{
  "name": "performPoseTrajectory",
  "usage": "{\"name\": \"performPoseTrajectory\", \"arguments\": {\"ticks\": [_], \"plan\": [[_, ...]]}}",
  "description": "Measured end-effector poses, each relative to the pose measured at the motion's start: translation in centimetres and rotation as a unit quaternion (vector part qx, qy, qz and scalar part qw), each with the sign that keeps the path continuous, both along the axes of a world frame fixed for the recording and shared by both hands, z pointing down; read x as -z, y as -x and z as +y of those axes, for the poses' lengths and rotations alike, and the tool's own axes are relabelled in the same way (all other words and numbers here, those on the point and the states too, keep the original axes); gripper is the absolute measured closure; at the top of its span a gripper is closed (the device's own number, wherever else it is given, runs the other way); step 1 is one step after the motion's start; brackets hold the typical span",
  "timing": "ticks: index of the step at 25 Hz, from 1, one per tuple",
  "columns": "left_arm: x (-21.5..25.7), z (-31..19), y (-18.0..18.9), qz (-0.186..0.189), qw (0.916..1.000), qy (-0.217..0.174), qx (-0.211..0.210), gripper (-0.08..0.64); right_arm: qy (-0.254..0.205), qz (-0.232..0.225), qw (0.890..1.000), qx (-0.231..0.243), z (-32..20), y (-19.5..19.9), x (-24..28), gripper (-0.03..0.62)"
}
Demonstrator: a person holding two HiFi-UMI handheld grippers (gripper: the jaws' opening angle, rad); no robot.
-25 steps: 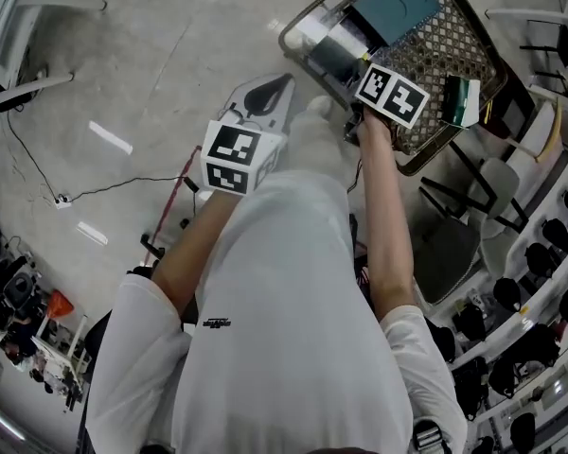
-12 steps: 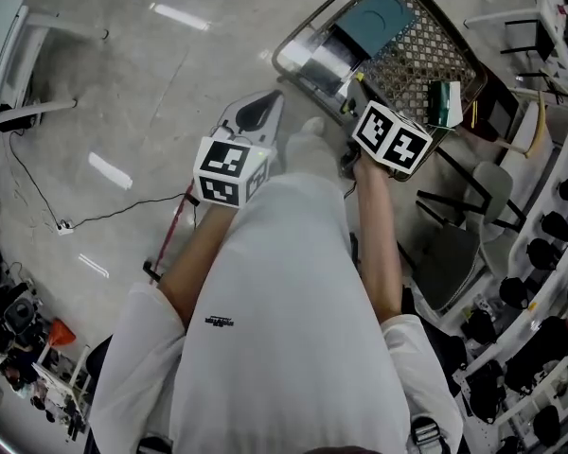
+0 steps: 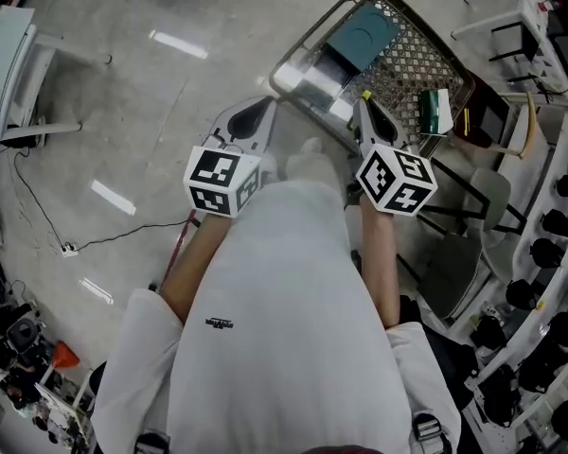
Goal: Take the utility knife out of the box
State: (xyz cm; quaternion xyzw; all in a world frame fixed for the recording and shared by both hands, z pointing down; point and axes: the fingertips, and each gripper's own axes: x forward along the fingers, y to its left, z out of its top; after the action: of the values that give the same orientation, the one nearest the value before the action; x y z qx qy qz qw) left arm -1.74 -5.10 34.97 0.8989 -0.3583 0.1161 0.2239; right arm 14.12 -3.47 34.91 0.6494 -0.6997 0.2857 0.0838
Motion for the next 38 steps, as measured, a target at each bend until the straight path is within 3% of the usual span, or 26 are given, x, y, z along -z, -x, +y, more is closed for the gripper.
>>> {"name": "performPoseTrajectory", "arguments": {"ticks": [8, 13, 38], "plan": [[1.4, 0.0, 0.5, 0.007, 0.9999, -0.01, -0.003, 0.56, -0.091, 0.031, 0.995, 0.017, 2.1, -0.2, 5.0, 0.577], [2.5, 0.1, -0.1, 0.016, 0.9996, -0.02, -0.008, 0.56, -0.118, 0.042, 0.992, 0.012, 3.1, -1.2, 6.0, 0.577], [2.0, 1.7, -0.2, 0.023, 0.9994, -0.009, -0.023, 0.56, -0.106, 0.053, 0.993, 0.018, 4.9, -0.8, 2.9, 0.577]]}}
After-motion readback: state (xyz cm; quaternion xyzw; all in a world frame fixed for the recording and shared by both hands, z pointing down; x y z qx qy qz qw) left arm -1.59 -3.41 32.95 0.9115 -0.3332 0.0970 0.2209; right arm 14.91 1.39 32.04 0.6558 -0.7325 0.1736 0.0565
